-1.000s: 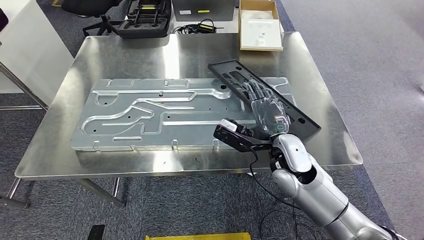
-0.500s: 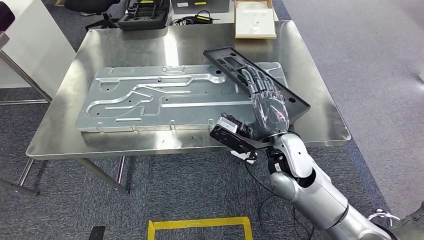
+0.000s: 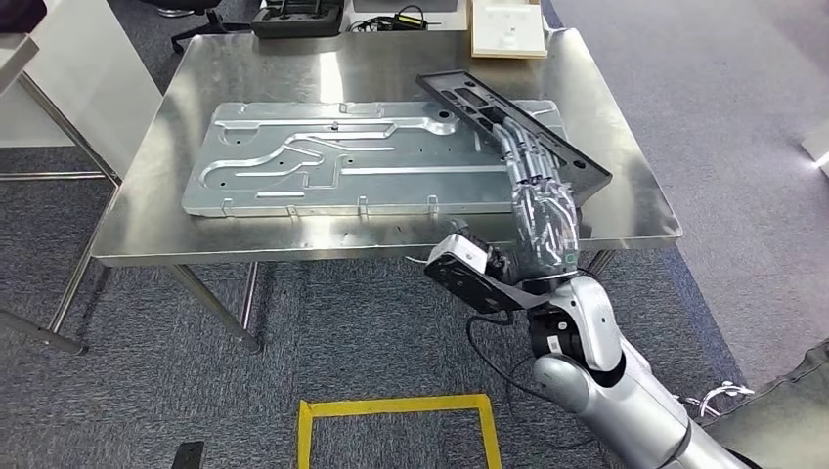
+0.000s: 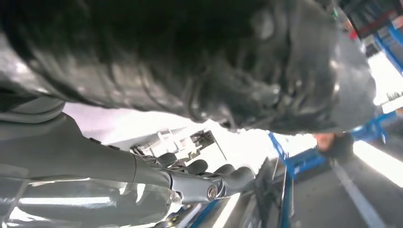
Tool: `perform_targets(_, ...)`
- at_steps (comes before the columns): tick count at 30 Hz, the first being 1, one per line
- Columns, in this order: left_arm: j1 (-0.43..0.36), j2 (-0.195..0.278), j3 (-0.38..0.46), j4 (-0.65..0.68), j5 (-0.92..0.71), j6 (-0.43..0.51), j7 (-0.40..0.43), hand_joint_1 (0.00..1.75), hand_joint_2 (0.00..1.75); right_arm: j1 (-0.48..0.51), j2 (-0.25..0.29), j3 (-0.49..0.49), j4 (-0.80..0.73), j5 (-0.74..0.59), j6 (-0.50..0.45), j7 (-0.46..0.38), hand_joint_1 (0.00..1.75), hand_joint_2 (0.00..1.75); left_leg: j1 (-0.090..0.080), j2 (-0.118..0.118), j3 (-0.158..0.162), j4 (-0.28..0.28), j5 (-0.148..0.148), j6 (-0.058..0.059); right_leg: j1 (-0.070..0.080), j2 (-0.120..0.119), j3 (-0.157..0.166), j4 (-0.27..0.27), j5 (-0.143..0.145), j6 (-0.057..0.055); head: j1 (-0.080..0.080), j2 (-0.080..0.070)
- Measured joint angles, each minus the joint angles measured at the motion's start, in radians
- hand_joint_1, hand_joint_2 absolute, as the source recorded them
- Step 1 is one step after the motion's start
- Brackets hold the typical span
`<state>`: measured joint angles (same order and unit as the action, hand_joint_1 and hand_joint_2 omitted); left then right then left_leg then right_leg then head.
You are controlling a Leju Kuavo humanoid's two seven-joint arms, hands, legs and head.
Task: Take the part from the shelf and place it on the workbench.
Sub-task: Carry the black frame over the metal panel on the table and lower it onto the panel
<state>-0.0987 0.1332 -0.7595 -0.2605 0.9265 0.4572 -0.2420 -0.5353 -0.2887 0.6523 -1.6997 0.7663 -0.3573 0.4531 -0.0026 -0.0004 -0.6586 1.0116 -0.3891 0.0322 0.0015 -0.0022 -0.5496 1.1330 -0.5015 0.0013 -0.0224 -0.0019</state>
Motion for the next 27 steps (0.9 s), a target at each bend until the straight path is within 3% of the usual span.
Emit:
perform_targets(2,0.001,-0.003,0.005,0.0,0.005,0.006,-0.001,0.0,0.0,0.012,-0.014,-0.028,-0.044,-0.009,-0.023,0.004,0.0,0.0,0.0,0.0,-0.008,0.001,0.019,-0.007,0.007,0.0,0.08,-0.116,-0.027,-0.008,0.0,0.0)
perform_targets(4,0.003,-0.003,0.008,0.0,0.008,0.012,0.0,0.0,0.0,0.033,-0.031,-0.053,-0.08,-0.014,-0.04,0.011,0.0,0.0,0.002,0.0,-0.012,-0.006,0.038,-0.017,0.006,0.0,0.082,-0.144,-0.021,-0.011,0.001,0.0)
perform_targets(5,0.005,-0.003,0.009,0.001,0.009,0.014,0.001,0.0,0.0,0.047,-0.04,-0.064,-0.098,-0.015,-0.046,0.015,0.0,0.0,0.003,0.0,-0.017,-0.003,0.032,-0.023,0.004,-0.002,0.076,-0.148,-0.01,-0.015,0.003,0.0)
perform_targets(6,0.008,-0.004,0.01,0.001,0.009,0.016,0.002,0.0,0.0,0.062,-0.049,-0.073,-0.115,-0.015,-0.052,0.02,0.0,0.0,0.003,-0.001,-0.024,0.009,0.013,-0.028,0.001,-0.004,0.068,-0.152,0.002,-0.02,0.002,0.0)
perform_targets(7,0.009,-0.004,0.011,0.001,0.011,0.018,0.002,0.0,0.0,0.077,-0.059,-0.086,-0.134,-0.016,-0.058,0.025,0.0,0.0,0.005,-0.002,-0.036,0.044,-0.032,-0.034,-0.003,-0.005,0.055,-0.154,0.015,-0.025,0.0,0.0)
perform_targets(9,0.01,-0.005,0.013,0.001,0.016,0.021,-0.001,0.0,0.0,0.106,-0.082,-0.118,-0.169,-0.021,-0.069,0.036,0.0,0.0,0.012,-0.001,-0.064,0.169,-0.142,-0.044,-0.003,-0.005,0.023,-0.153,0.04,-0.029,-0.003,0.0)
perform_targets(10,0.01,-0.005,0.014,0.001,0.019,0.023,-0.003,0.0,0.0,0.124,-0.096,-0.139,-0.187,-0.027,-0.074,0.042,0.0,0.0,0.015,-0.001,-0.075,0.24,-0.179,-0.048,-0.004,-0.005,0.004,-0.151,0.055,-0.029,-0.003,0.0)
perform_targets(11,0.01,-0.005,0.016,0.001,0.022,0.025,-0.005,0.0,0.0,0.143,-0.109,-0.16,-0.203,-0.034,-0.079,0.049,0.0,0.0,0.017,-0.001,-0.075,0.289,-0.184,-0.051,-0.004,-0.005,-0.014,-0.148,0.067,-0.027,-0.003,0.0)
perform_targets(12,0.01,-0.005,0.018,0.001,0.024,0.027,-0.008,0.0,0.0,0.165,-0.123,-0.184,-0.219,-0.044,-0.084,0.057,0.0,0.0,0.019,-0.001,-0.062,0.309,-0.163,-0.054,-0.005,-0.005,-0.033,-0.144,0.079,-0.025,-0.003,0.0)
perform_targets(14,0.01,-0.005,0.02,0.001,0.027,0.03,-0.011,0.0,0.0,0.207,-0.147,-0.228,-0.246,-0.065,-0.095,0.066,0.0,0.0,0.021,-0.001,0.013,0.252,-0.096,-0.054,-0.006,-0.005,-0.072,-0.131,0.098,-0.018,-0.003,0.0)
perform_targets(15,0.01,-0.005,0.02,0.001,0.028,0.031,-0.012,0.0,0.0,0.222,-0.159,-0.248,-0.26,-0.075,-0.101,0.068,0.0,0.0,0.021,-0.002,0.067,0.184,-0.092,-0.052,-0.007,-0.005,-0.09,-0.123,0.108,-0.013,-0.003,0.0)
perform_targets(17,0.007,-0.004,0.022,0.001,0.028,0.033,-0.013,0.0,0.0,0.247,-0.181,-0.284,-0.286,-0.088,-0.111,0.068,0.0,0.0,0.017,-0.004,0.161,0.043,-0.135,-0.044,-0.006,-0.005,-0.11,-0.112,0.123,-0.002,-0.003,0.0)
perform_targets(18,0.005,-0.004,0.025,0.001,0.028,0.034,-0.013,0.0,0.0,0.264,-0.19,-0.302,-0.3,-0.095,-0.116,0.068,0.0,0.0,0.013,-0.005,0.183,0.001,-0.158,-0.037,-0.005,-0.005,-0.113,-0.112,0.132,0.004,-0.003,0.0)
perform_targets(20,0.004,-0.004,0.029,0.001,0.029,0.036,-0.014,0.0,0.0,0.312,-0.21,-0.351,-0.325,-0.117,-0.134,0.068,0.0,0.0,0.01,-0.005,0.183,-0.02,-0.153,-0.018,-0.007,-0.006,-0.114,-0.117,0.146,0.019,-0.002,0.0)
perform_targets(21,0.005,-0.005,0.03,0.001,0.03,0.037,-0.015,0.0,0.0,0.341,-0.219,-0.38,-0.335,-0.136,-0.15,0.066,0.0,0.0,0.011,-0.004,0.176,-0.022,-0.142,-0.009,-0.008,-0.005,-0.118,-0.112,0.136,0.025,0.0,0.0)
perform_targets(22,0.007,-0.006,0.031,0.001,0.033,0.039,-0.016,0.0,0.0,0.369,-0.228,-0.409,-0.344,-0.161,-0.169,0.061,0.0,0.0,0.012,-0.002,0.168,-0.025,-0.13,0.001,-0.01,-0.003,-0.126,-0.092,0.104,0.03,0.002,0.0)
perform_targets(25,0.009,-0.006,0.035,0.001,0.04,0.047,-0.022,0.0,0.0,0.452,-0.245,-0.496,-0.369,-0.277,-0.235,0.019,0.0,0.0,0.012,0.004,0.131,-0.025,-0.094,0.017,-0.012,0.0,-0.162,0.07,-0.053,0.039,0.006,0.0)
perform_targets(26,0.009,-0.006,0.036,0.001,0.041,0.048,-0.023,0.0,0.0,0.478,-0.246,-0.526,-0.375,-0.323,-0.256,-0.002,0.0,0.0,0.011,0.005,0.115,-0.023,-0.083,0.017,-0.013,0.0,-0.167,0.128,-0.075,0.042,0.006,0.0)
perform_targets(27,0.009,-0.006,0.037,0.001,0.042,0.05,-0.024,0.0,0.0,0.502,-0.247,-0.557,-0.379,-0.367,-0.275,-0.022,0.0,0.0,0.011,0.005,0.097,-0.02,-0.072,0.017,-0.013,0.0,-0.162,0.165,-0.071,0.044,0.006,0.0)
